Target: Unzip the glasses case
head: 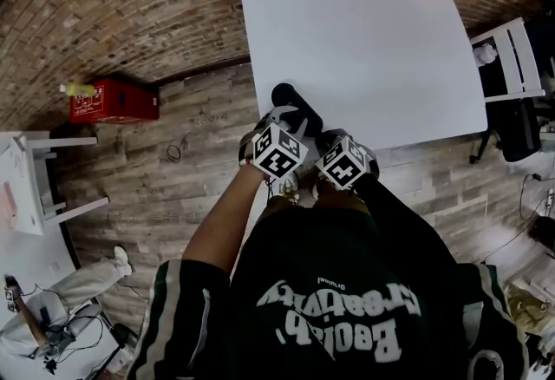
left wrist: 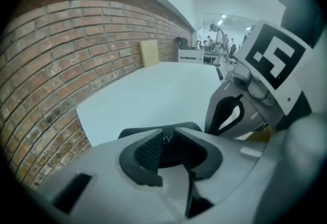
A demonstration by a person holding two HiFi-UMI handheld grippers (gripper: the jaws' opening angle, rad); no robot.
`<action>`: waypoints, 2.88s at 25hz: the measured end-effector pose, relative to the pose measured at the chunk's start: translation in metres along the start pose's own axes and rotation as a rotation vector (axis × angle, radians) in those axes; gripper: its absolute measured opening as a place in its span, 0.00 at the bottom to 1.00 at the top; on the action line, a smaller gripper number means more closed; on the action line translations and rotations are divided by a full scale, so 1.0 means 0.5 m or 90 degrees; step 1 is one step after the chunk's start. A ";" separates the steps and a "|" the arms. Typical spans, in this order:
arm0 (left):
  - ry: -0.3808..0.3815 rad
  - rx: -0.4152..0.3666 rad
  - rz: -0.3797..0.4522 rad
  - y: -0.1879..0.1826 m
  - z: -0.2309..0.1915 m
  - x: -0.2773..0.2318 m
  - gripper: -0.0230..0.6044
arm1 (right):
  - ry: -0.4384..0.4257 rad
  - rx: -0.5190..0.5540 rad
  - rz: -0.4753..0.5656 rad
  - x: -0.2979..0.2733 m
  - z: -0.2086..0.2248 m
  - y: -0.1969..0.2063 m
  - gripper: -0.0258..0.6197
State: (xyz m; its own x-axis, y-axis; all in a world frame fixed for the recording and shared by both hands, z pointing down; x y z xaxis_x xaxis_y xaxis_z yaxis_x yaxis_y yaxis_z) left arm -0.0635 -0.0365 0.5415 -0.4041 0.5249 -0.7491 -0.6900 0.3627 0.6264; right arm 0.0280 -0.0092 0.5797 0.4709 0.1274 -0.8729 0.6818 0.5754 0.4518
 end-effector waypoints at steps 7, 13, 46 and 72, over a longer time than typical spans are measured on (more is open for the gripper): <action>0.007 0.002 0.000 0.009 0.012 -0.001 0.10 | 0.013 0.012 0.014 0.003 -0.001 0.005 0.06; -0.003 -0.004 0.007 0.014 0.013 0.002 0.10 | 0.030 0.013 0.026 0.001 -0.005 0.005 0.06; 0.040 -0.097 -0.034 -0.007 0.017 -0.014 0.07 | 0.157 -0.019 0.041 0.019 0.010 0.011 0.06; 0.058 -0.093 -0.036 -0.008 0.015 -0.016 0.07 | 0.174 -0.008 0.056 0.022 0.065 -0.009 0.07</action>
State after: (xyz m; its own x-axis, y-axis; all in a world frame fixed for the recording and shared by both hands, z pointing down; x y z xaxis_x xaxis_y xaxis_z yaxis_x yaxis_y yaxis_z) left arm -0.0531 -0.0365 0.5467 -0.4103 0.4323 -0.8030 -0.7901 0.2711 0.5497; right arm 0.0482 -0.0364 0.5743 0.3590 0.3897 -0.8481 0.6371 0.5618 0.5278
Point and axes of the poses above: the fingertips, and each gripper's own axes: x backward along the fingers, z to its right, y out of its underside, the point moved 6 cm from there along x, backward along the fingers, and after that the axes turned 15 degrees about -x, right-handed, at the moved point
